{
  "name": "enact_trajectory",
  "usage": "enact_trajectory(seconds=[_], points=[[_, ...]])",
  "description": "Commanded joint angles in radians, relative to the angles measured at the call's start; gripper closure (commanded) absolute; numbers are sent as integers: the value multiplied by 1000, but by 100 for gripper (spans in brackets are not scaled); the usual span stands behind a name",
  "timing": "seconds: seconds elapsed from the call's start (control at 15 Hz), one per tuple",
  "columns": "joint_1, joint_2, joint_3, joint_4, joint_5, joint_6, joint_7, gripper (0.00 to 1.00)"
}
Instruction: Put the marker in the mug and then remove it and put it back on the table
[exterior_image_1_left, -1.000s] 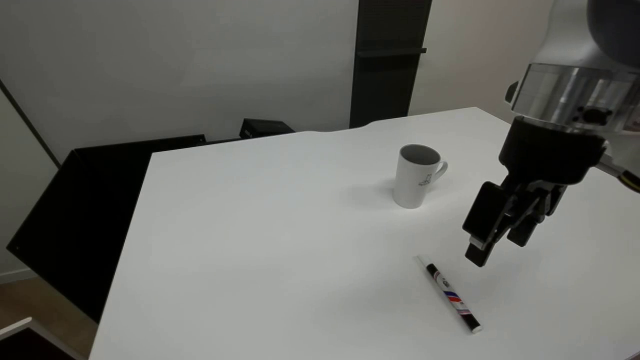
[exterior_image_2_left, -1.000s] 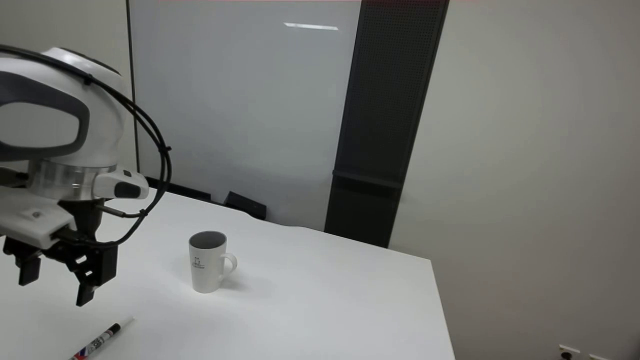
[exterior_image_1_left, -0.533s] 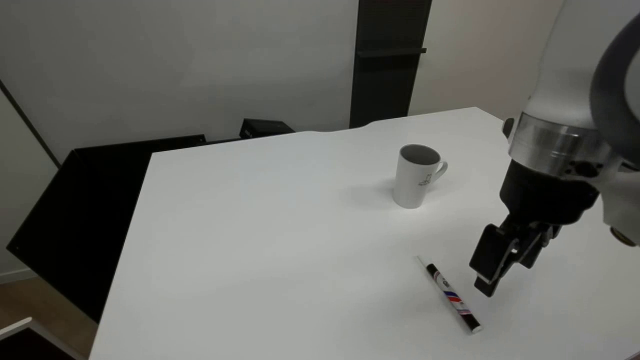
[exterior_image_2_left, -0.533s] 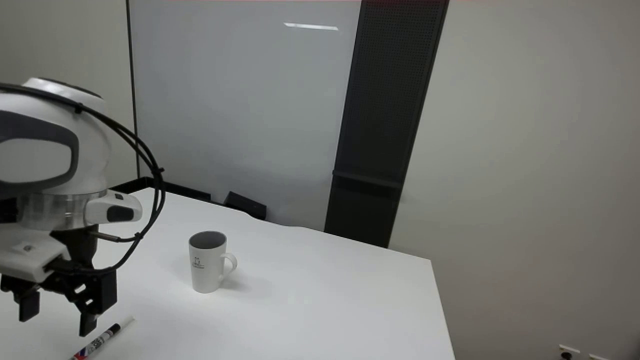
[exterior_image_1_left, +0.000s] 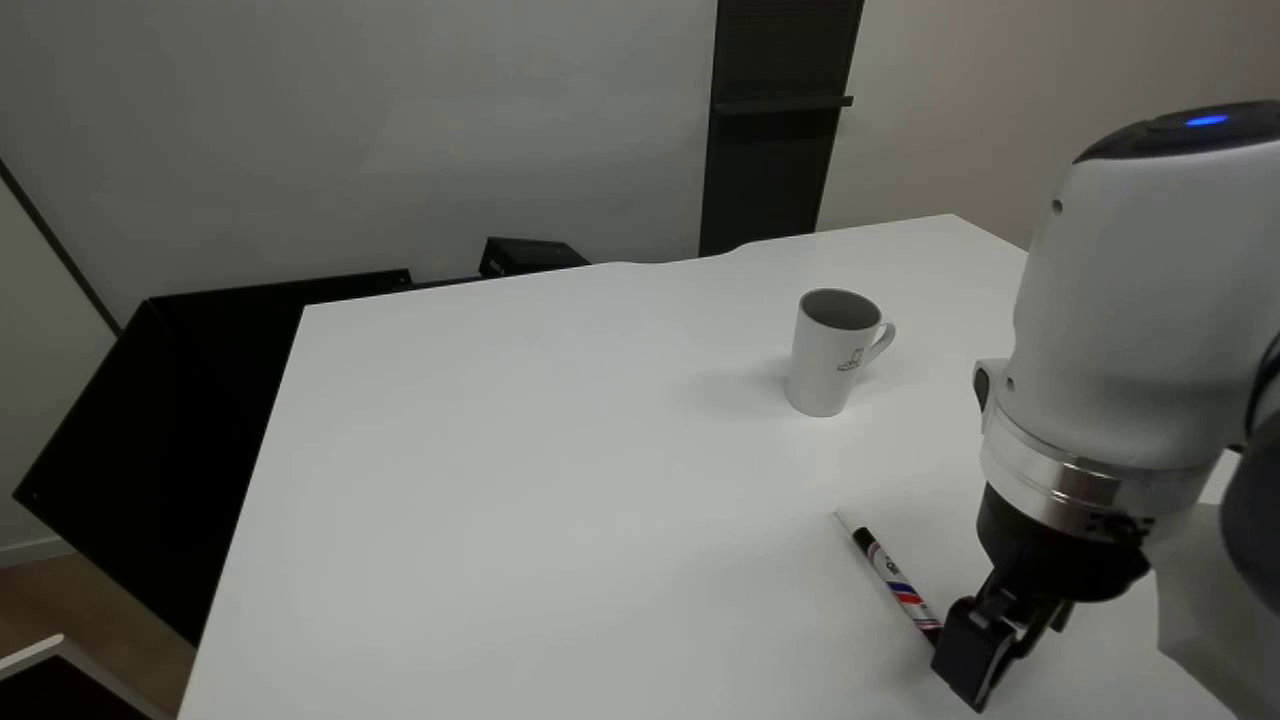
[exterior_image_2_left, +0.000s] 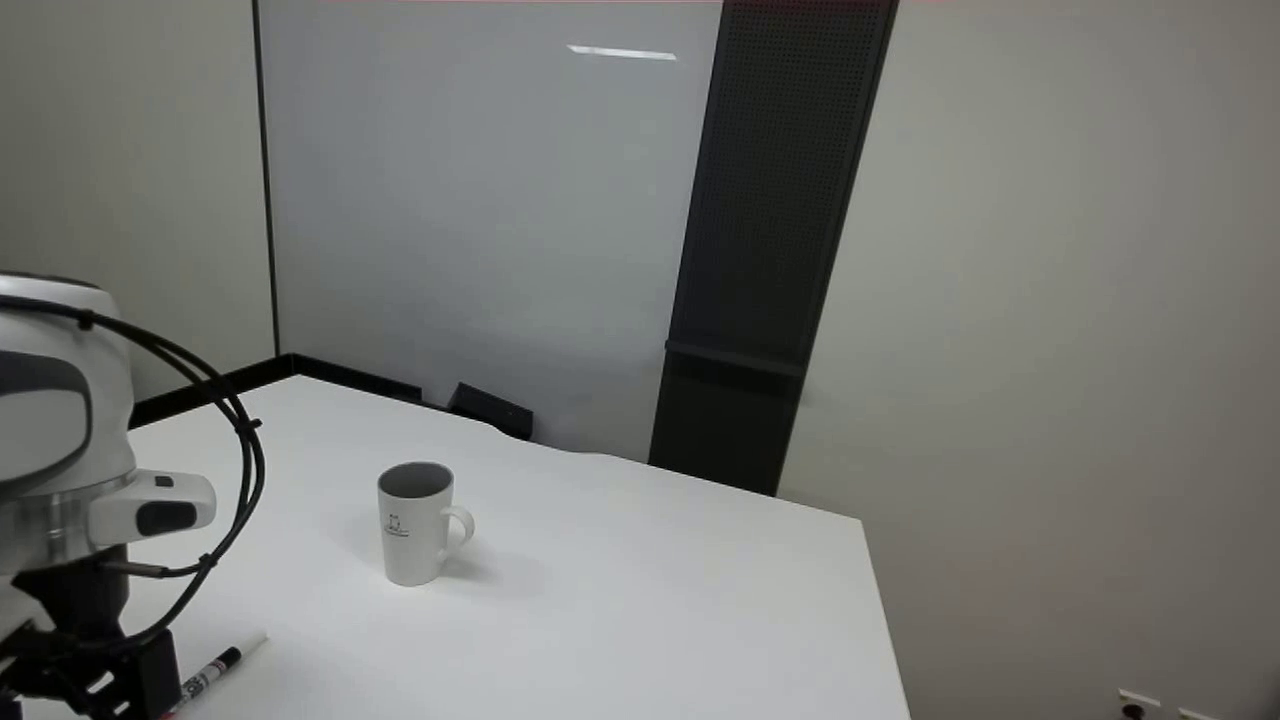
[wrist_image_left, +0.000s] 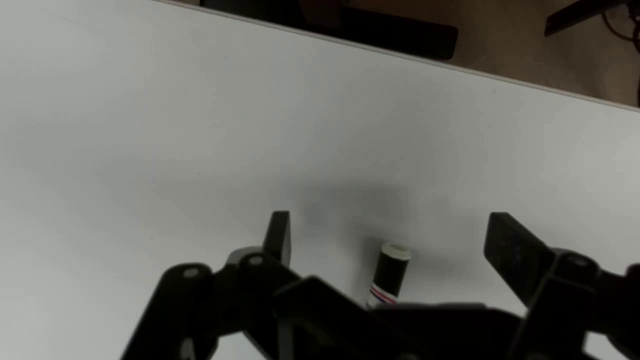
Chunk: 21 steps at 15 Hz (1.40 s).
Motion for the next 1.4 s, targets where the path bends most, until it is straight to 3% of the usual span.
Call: enact_trajectory(seconds=[0.0,0.2,0.53,0.6,0.73,1.33], points=[[37,62,-29,9,4,130,71,0],[15,109,-13,14,80,248,33,0],[5,182,-4,43,181,312,6,0],[19,196,-16,48,193,325,14,25],[41,216,-34,59,211,337,18,32],[80,204,-85,72,247,309,24,87]])
